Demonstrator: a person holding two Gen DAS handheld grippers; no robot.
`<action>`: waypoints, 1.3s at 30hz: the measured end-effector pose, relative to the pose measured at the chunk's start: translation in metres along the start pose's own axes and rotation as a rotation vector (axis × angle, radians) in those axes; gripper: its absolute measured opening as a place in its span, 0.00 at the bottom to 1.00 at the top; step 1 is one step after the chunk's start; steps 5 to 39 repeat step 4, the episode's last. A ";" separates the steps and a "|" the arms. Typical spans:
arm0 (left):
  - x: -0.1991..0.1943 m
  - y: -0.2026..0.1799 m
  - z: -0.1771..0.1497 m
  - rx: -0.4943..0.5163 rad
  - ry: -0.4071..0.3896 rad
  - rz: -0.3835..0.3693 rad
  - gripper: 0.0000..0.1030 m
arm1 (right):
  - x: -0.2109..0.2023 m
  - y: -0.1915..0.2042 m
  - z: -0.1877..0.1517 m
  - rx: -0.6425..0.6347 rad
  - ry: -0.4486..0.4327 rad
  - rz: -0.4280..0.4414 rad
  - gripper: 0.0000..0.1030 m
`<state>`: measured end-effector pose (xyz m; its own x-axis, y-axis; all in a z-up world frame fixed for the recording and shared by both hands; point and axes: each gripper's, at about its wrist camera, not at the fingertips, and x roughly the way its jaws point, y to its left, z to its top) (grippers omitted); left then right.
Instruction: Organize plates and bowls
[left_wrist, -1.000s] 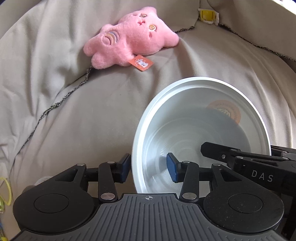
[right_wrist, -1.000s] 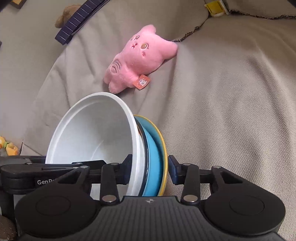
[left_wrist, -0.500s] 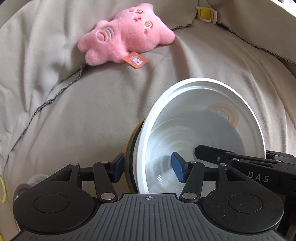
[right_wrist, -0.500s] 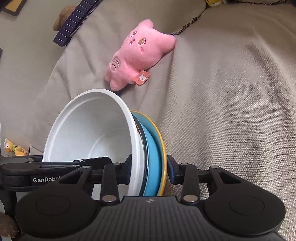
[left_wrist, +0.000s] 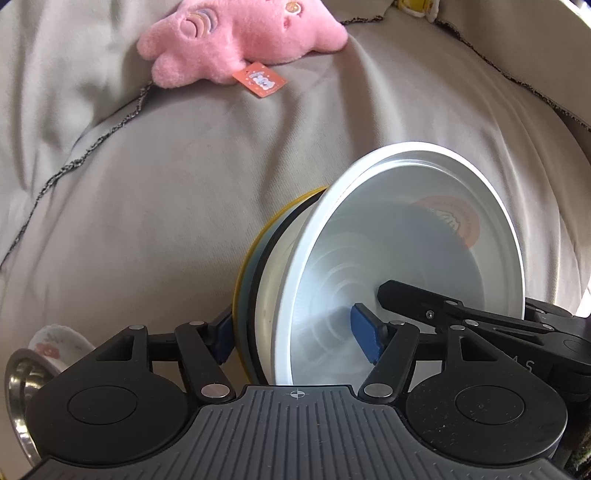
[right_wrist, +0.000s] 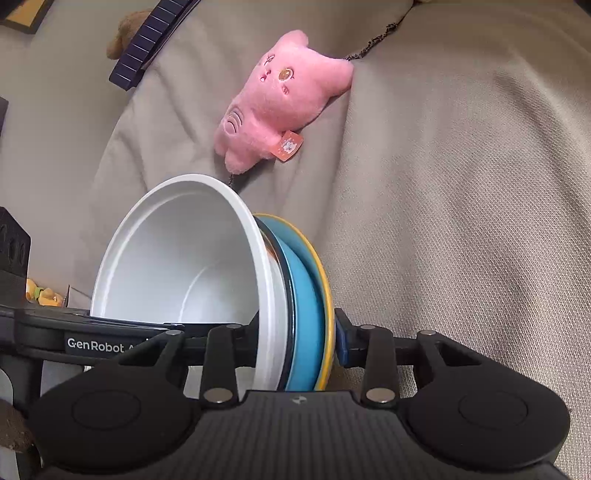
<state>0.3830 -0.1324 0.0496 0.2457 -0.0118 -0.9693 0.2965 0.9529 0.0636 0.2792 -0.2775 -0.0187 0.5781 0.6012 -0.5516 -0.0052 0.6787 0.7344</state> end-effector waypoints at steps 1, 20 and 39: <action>0.000 0.000 0.000 -0.001 0.004 -0.001 0.68 | 0.000 0.000 0.000 -0.002 0.002 0.001 0.34; 0.001 0.001 0.000 -0.016 0.016 0.002 0.68 | 0.001 -0.001 0.000 0.004 0.006 0.006 0.34; 0.001 0.001 0.000 -0.016 0.016 0.002 0.68 | 0.001 -0.001 0.000 0.004 0.006 0.006 0.34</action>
